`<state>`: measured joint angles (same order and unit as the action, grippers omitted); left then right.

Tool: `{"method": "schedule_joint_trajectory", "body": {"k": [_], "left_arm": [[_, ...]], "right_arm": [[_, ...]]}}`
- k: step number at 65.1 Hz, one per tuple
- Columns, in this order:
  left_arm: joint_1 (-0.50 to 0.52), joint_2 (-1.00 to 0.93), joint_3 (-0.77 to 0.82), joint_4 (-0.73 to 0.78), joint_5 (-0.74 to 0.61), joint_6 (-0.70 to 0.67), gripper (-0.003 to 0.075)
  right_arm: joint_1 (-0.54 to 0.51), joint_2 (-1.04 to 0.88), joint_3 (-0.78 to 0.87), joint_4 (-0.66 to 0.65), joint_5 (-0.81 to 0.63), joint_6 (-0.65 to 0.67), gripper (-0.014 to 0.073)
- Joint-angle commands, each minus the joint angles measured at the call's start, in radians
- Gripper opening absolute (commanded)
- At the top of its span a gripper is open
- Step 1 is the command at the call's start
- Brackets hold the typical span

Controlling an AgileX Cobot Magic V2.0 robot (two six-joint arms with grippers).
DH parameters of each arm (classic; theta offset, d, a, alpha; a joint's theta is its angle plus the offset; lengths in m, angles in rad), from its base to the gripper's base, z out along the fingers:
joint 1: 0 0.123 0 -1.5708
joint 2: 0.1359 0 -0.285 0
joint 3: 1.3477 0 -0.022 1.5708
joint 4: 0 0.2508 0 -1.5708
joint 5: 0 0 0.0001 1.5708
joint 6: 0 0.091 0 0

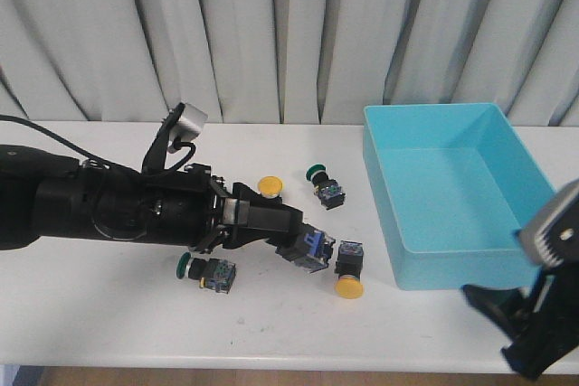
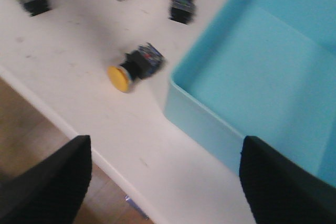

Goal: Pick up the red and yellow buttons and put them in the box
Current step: 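Carry the red button toward the right gripper and hand it over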

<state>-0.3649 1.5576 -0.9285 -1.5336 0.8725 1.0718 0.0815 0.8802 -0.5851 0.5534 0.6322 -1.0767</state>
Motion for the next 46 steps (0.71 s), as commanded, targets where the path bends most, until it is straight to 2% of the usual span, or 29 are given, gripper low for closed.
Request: {"method": "schedule_joint_trajectory", "body": {"k": [1,7,18,33,46], "left_arm": [[-0.004,-0.034,-0.030,-0.069,0.044,0.005,0.0196],[-0.004,-0.034,-0.030,-0.069,0.043,0.005,0.0196],[-0.004,-0.034,-0.030,-0.069,0.045,0.005,0.0196],[-0.004,-0.034,-0.030,-0.069,0.047,0.005,0.0196],[-0.004,-0.034,-0.030,-0.069,0.049,0.005,0.0196]], "right_arm": [[0.073,0.042,-0.037,0.177,-0.034,-0.311,0.0570],[0.170,0.104,-0.037,0.284,-0.083,-0.394,0.0557],[0.322,0.239,-0.088,0.321,-0.164,-0.411,0.0551],[0.402,0.393,-0.220,0.363,-0.164,-0.415,0.0551],[0.459,0.469,-0.287,0.369,-0.164,-0.474,0.0551]]}}
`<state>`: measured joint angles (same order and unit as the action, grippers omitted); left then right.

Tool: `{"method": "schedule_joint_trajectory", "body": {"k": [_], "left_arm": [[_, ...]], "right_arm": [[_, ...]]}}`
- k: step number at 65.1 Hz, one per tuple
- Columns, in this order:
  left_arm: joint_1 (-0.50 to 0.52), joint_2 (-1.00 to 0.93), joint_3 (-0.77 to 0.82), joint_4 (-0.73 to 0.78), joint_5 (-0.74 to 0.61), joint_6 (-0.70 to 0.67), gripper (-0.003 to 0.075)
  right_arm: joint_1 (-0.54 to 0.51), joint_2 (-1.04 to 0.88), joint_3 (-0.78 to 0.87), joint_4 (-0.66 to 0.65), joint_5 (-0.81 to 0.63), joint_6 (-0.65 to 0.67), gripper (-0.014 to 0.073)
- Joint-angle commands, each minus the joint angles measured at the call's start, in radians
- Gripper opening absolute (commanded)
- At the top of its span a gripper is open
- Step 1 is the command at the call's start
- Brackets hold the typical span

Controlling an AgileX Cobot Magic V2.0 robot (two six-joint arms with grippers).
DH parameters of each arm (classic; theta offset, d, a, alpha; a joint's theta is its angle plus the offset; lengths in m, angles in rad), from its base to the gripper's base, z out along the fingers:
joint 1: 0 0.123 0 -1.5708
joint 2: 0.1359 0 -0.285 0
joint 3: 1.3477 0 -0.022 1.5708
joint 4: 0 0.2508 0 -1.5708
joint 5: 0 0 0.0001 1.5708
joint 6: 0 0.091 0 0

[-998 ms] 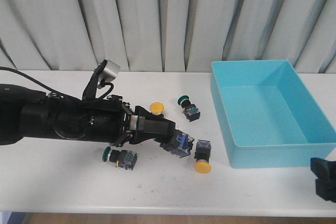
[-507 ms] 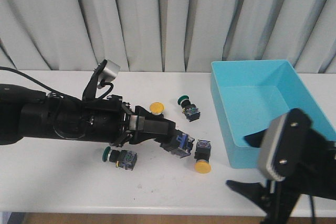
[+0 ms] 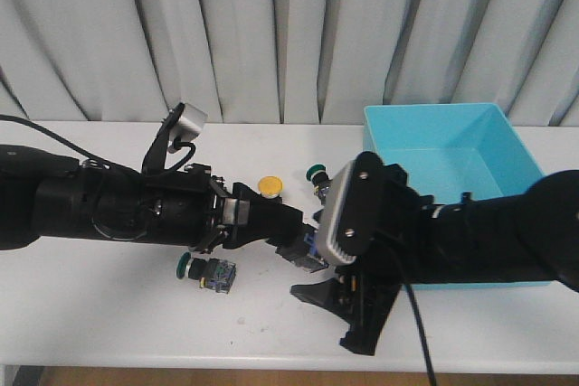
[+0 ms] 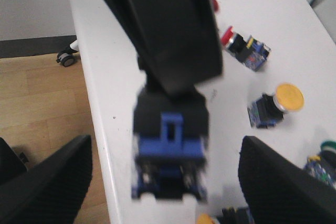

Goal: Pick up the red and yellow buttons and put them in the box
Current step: 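Carry the red button toward the right gripper and hand it over, then lower the red button into the blue box with the right gripper and release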

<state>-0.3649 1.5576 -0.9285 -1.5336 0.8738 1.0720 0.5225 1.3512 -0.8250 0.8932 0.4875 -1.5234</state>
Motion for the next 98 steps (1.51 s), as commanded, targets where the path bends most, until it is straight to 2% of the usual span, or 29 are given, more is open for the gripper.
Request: {"method": "schedule_joint_trajectory", "body": {"k": [1,13,37,48,55,69,74,86,98], "left_arm": [[-0.004,-0.034,-0.030,-0.069,0.049,0.005,0.0196],[-0.004,-0.034,-0.030,-0.069,0.052,0.005,0.0196],[-0.004,-0.034,-0.030,-0.069,0.052,0.005,0.0196],[-0.004,-0.034,-0.030,-0.069,0.052,0.005,0.0208],[-0.004,-0.034,-0.030,-0.069,0.052,0.005,0.0263],[-0.004,-0.034,-0.030,-0.064,0.076,0.057,0.0497],[-0.004,-0.034,-0.030,-0.059,0.091,0.064,0.0552],[-0.002,-0.036,-0.030,0.010,0.091,0.064,0.0580],[-0.001,-0.037,-0.030,0.118,0.076,0.064,0.0580]], "right_arm": [[0.019,0.002,-0.049,0.029,-0.021,-0.027,0.0549],[0.018,0.006,-0.048,0.053,-0.023,-0.016,0.0500],[0.018,0.006,-0.048,0.069,-0.026,-0.016,0.0256],[0.018,0.006,-0.048,0.069,-0.026,-0.016,0.0195],[0.018,0.006,-0.048,0.069,-0.026,-0.016,0.0196],[0.018,0.006,-0.048,0.065,-0.026,-0.016,0.0196],[0.018,0.006,-0.048,0.065,-0.034,-0.016,0.0196],[-0.004,-0.017,-0.048,0.050,-0.072,0.001,0.0199],[-0.122,-0.057,-0.048,-0.028,-0.072,0.063,0.0205]]}}
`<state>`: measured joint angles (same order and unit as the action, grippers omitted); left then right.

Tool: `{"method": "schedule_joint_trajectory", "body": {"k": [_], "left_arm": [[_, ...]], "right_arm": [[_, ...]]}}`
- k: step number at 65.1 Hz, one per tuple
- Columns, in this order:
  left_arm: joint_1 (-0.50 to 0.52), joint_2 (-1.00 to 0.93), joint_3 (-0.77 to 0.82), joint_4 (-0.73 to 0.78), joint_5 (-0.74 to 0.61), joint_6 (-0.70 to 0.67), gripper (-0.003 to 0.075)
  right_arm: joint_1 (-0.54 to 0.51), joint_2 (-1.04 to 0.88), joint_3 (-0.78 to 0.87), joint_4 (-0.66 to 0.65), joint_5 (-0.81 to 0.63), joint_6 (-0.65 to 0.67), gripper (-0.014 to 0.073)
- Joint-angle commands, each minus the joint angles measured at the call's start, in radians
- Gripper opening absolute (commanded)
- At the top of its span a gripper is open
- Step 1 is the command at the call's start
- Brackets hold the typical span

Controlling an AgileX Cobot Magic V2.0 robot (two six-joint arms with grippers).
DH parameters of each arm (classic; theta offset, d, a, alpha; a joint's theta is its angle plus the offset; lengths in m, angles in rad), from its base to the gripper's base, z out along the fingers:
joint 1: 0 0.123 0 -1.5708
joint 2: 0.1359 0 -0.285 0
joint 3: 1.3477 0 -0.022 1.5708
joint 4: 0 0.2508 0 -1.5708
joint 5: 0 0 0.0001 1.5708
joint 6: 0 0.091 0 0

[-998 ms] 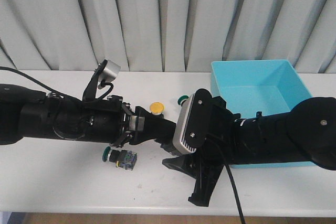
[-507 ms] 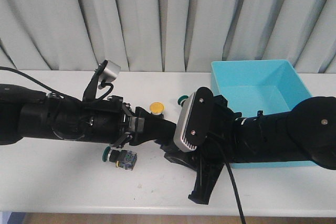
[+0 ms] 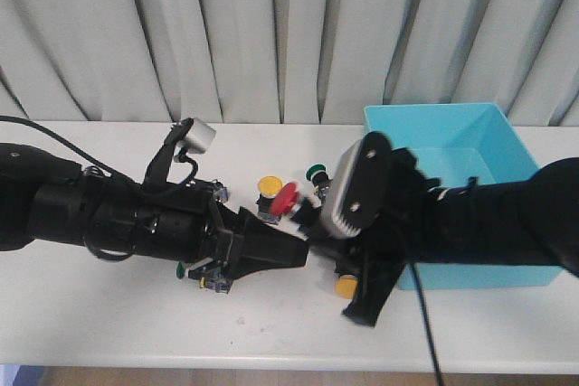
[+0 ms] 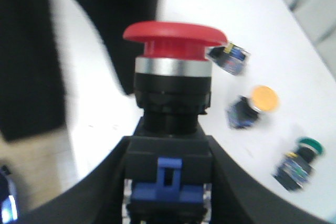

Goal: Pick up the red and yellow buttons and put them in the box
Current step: 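Lower the red button into the blue box with the right gripper and release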

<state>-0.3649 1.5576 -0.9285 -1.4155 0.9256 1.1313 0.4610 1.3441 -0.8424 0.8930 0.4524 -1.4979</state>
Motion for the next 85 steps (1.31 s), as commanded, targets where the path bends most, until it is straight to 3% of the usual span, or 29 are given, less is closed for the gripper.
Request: {"method": "schedule_joint_trajectory", "body": {"k": [1,8,13,23,31,36,42,55,72,85], "left_arm": [[-0.001,-0.037,-0.030,0.009,0.020,0.005,0.0580],[-0.001,-0.037,-0.030,0.122,-0.025,0.006,0.0580],[-0.001,-0.037,-0.030,0.230,-0.069,0.005,0.0580],[-0.001,-0.037,-0.030,0.445,-0.155,-0.005,0.0580],[-0.001,-0.037,-0.030,0.546,-0.205,-0.014,0.0580],[-0.001,-0.037,-0.030,0.572,-0.231,-0.038,0.0580],[-0.001,-0.037,-0.030,0.590,-0.253,-0.059,0.0580],[-0.001,-0.037,-0.030,0.590,-0.245,-0.059,0.0580],[-0.001,-0.037,-0.030,0.591,-0.218,-0.059,0.0580],[-0.001,-0.037,-0.030,0.591,-0.220,-0.059,0.0580]], "right_arm": [[-0.066,-0.052,-0.031,-0.037,-0.037,0.053,0.0206],[-0.170,-0.064,-0.039,-0.108,-0.045,0.173,0.0207],[-0.252,-0.052,-0.067,-0.190,-0.014,0.353,0.0211],[-0.359,0.022,-0.189,-0.539,0.119,0.745,0.0217],[-0.369,0.138,-0.295,-0.917,0.248,1.183,0.0224],[-0.369,0.213,-0.350,-1.073,0.311,1.414,0.0228],[-0.369,0.314,-0.428,-1.182,0.392,1.555,0.0231],[-0.373,0.507,-0.604,-1.143,0.502,1.529,0.0249],[-0.472,0.670,-0.749,-0.899,0.563,1.423,0.0260],[-0.482,0.718,-0.755,-0.908,0.556,1.372,0.0263]]}}
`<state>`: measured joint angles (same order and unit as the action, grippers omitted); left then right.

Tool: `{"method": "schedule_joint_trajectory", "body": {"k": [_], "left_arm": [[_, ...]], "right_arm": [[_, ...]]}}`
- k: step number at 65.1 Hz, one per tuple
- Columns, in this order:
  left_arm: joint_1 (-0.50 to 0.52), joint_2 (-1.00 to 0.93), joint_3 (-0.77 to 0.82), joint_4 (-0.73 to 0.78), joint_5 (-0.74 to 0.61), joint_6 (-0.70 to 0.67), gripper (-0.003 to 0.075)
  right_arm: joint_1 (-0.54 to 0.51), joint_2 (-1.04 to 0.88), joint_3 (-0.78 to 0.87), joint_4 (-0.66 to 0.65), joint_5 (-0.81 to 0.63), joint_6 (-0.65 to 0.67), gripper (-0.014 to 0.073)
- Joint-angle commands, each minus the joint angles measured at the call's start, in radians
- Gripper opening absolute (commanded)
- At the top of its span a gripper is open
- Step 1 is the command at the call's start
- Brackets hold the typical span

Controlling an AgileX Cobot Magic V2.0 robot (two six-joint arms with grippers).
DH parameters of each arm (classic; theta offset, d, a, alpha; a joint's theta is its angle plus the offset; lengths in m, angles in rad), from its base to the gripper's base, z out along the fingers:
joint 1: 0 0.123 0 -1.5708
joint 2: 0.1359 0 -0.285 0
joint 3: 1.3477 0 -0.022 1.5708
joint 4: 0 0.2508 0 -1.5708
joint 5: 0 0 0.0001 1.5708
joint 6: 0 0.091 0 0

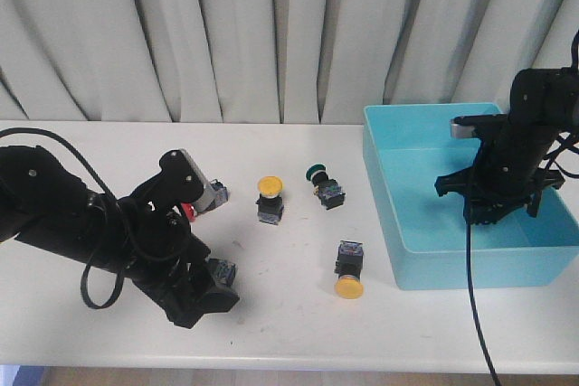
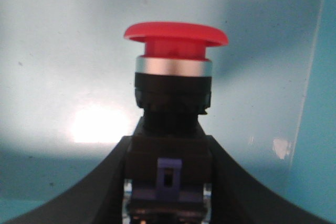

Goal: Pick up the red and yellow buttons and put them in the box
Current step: 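Lower the red button into the blue box with the right gripper and release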

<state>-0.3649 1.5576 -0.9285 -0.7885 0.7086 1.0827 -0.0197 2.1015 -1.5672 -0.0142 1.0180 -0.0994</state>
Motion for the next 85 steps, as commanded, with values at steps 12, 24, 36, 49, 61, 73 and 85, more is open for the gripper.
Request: {"method": "schedule_joint_trajectory", "body": {"k": [12,24,36,49,61,73,85], "left_arm": [[-0.001,-0.037,-0.030,-0.036,-0.003,-0.010,0.0580],[-0.001,-0.037,-0.030,-0.036,-0.003,-0.010,0.0580],[-0.001,-0.037,-0.030,-0.036,-0.002,-0.009,0.0580],[-0.001,-0.037,-0.030,-0.020,-0.014,-0.007,0.0580],[-0.001,-0.037,-0.030,-0.020,-0.019,-0.007,0.0580],[-0.001,-0.037,-0.030,-0.020,-0.049,-0.007,0.0580],[-0.001,-0.037,-0.030,-0.020,-0.074,-0.007,0.0580]], "right_arm": [[-0.002,-0.015,-0.030,-0.008,-0.023,-0.022,0.0303],[-0.002,-0.015,-0.030,-0.008,-0.036,-0.021,0.0421],[-0.002,-0.029,-0.030,-0.010,-0.026,-0.026,0.0486],[0.007,-0.143,-0.029,0.014,0.000,-0.004,0.0474],[0.065,-0.317,-0.007,0.030,0.038,-0.020,0.0446],[0.191,-0.545,0.176,0.023,-0.061,-0.025,0.0421],[0.320,-0.746,0.402,0.026,-0.198,-0.028,0.0412]]}}
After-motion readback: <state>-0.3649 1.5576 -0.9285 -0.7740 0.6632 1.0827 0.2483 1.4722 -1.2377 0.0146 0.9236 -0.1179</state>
